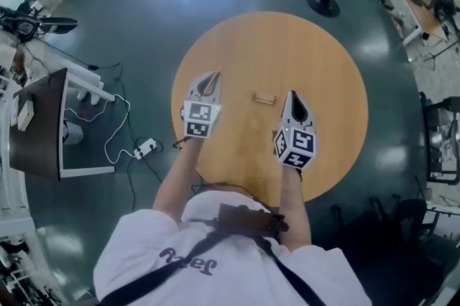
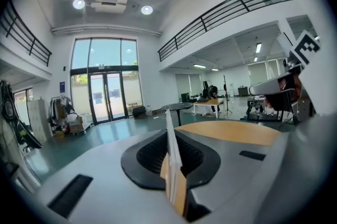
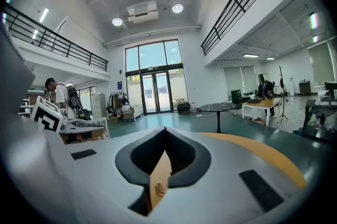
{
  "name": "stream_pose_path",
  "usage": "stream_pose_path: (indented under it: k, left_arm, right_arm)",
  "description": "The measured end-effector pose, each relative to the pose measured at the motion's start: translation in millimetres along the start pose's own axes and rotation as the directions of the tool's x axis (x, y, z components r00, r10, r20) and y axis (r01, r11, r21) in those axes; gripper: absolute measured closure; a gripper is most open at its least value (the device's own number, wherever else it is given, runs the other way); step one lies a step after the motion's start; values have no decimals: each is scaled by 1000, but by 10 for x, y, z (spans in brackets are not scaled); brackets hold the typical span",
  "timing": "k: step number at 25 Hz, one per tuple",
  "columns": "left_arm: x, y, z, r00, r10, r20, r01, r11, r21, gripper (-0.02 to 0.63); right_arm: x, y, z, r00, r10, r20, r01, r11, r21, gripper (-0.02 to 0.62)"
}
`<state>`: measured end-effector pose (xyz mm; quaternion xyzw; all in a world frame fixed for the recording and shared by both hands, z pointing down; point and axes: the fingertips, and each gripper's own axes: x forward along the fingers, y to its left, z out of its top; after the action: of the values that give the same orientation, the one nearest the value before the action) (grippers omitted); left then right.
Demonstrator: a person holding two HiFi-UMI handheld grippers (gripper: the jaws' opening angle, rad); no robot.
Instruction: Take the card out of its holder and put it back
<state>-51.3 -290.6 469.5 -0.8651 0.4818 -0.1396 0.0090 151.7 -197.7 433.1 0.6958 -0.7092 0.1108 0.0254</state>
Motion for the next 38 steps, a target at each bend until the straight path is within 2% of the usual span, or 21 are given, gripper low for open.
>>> stream_pose_path:
  k: [4,8,10,12,17,20,22,25,27,33,38]
  left_arm:
    - [203,273,56,999,-32,-15,34,990,134,578]
    - [387,387,183,995,-99,-15,100,964,245,578]
    - [489,371,257,985,-171,-22,169,935,312,578]
    - [580,271,302,959,-280,-44,274,877,394,578]
    - [747,-26,316,854,-505,-124,485,690,537,578]
    - [767,-252,294,765,-621,-167,591,577,563,580]
    - [784,-453,270,704,-685,-185,651,520,552,580]
    - [855,-755,219,626,-753,-204,724,464,511,580]
    - [900,-923,168,582,-783,-221,763,432,480,580]
    - [1018,-1271,39,474,-843,-254,859,378,345,580]
    - [980,-1543,-122,370,-878,-305,915,289,280,580]
  right_arm:
    - [57,-76,-90,1000,-11,-26,12,1000,12,580]
    - [34,-249,-215,998,-30,-61,32,999,33,580]
    - [33,-319,-224,997,-43,-68,46,998,39,580]
    - [37,-353,-228,996,-48,-73,51,998,44,580]
    - [72,-348,-298,994,-44,-99,48,998,44,580]
    - [97,-325,-362,992,-51,-119,56,998,42,580]
    - [95,-354,-404,989,-58,-133,64,997,42,580]
    - [99,-452,-452,985,-73,-154,80,996,41,580]
    - [92,-511,-490,982,-85,-166,93,995,44,580]
    - [85,-650,-564,975,-114,-193,129,989,69,580]
    - [72,-760,-609,969,-130,-208,150,985,85,580]
